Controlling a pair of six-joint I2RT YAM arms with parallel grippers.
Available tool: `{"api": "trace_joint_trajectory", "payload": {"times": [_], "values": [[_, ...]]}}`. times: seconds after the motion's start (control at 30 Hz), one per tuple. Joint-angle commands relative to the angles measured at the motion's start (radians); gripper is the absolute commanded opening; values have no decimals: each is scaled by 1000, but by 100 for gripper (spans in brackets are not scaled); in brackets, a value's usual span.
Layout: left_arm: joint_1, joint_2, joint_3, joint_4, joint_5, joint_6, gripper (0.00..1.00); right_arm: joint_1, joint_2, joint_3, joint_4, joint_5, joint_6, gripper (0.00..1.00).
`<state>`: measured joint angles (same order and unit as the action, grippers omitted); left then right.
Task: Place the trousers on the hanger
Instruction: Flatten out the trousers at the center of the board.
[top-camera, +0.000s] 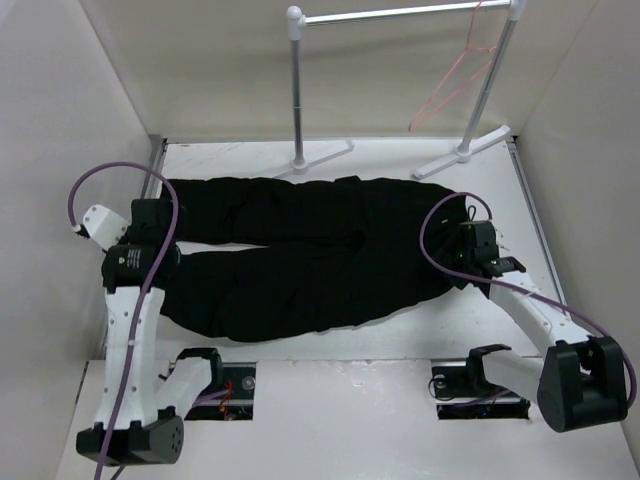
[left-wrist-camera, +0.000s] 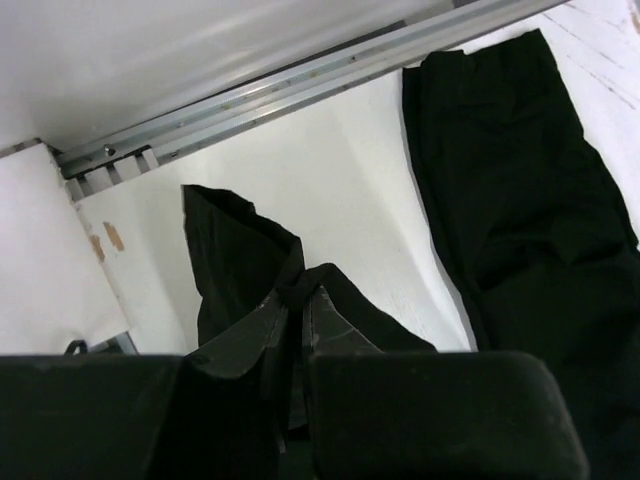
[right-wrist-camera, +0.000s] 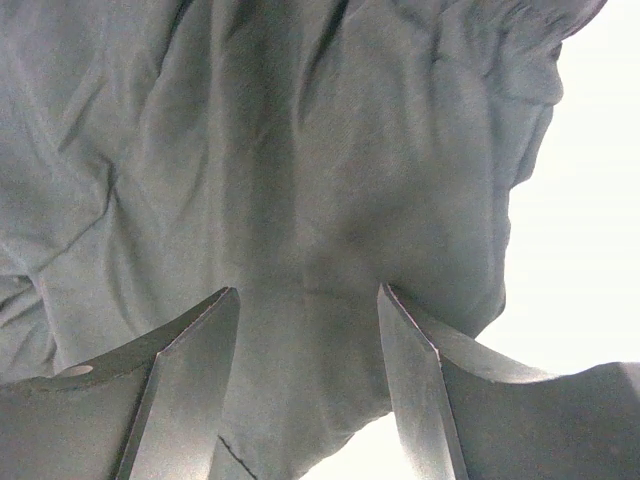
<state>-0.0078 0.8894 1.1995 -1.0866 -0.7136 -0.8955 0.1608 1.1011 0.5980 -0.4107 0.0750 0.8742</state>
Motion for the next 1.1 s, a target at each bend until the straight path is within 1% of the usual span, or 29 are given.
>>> {"api": "trace_joint_trajectory", "payload": {"times": [0.0, 0.1, 0.17, 0.2, 0.27, 0.33, 0.43, 0.5, 0.53, 0.57, 0.6, 0.63, 0.7, 0.77, 0.9, 0.93, 1.0, 1.03, 1.07], "values": [[77, 0, 43, 16, 32, 79, 1, -33, -26, -9, 9, -9, -12, 63], [114, -38, 19, -50, 36, 87, 2, -60, -47, -20, 1, -6, -24, 64], [157, -32, -8, -53, 19, 124, 3, -65, -44, -24, 4, -3, -24, 64], [186, -5, -18, -27, 22, 147, 3, -65, -35, -23, 9, -4, -23, 64], [222, 64, -55, 83, 32, 170, 3, -60, -15, -7, 9, -9, -18, 64], [245, 162, -80, 199, 40, 168, 3, -60, -18, 8, 1, -3, -17, 64], [295, 380, -66, 328, 48, 164, 3, -60, -53, 25, -34, 3, -20, 64], [314, 520, -11, 359, 52, 173, 3, -66, -84, 25, -56, 3, -24, 64], [315, 611, 42, 369, 46, 187, 4, -73, -110, 19, -68, 5, -29, 65], [315, 664, 78, 369, 43, 204, 5, -76, -124, 14, -76, 3, -32, 65], [315, 722, 122, 367, 34, 226, 7, -82, -138, 10, -85, -1, -35, 65], [314, 787, 170, 363, 37, 253, 16, -83, -156, 5, -98, -4, -35, 65], [314, 854, 234, 320, 71, 279, 31, -77, -185, 3, -114, -3, -35, 66], [314, 843, 227, 297, 65, 280, 41, -73, -204, 9, -129, 6, -37, 67], [326, 653, 59, 350, 95, 264, 53, -33, -222, 19, -134, 0, -38, 67], [343, 596, 14, 358, 109, 264, 55, -16, -224, 20, -134, 5, -41, 67], [386, 481, -67, 352, 147, 260, 56, 13, -230, 19, -126, 8, -46, 66], [403, 421, -119, 350, 170, 256, 55, 25, -234, 17, -122, 6, -47, 63], [418, 363, -171, 346, 204, 247, 54, 38, -237, 14, -117, 2, -50, 57]]}}
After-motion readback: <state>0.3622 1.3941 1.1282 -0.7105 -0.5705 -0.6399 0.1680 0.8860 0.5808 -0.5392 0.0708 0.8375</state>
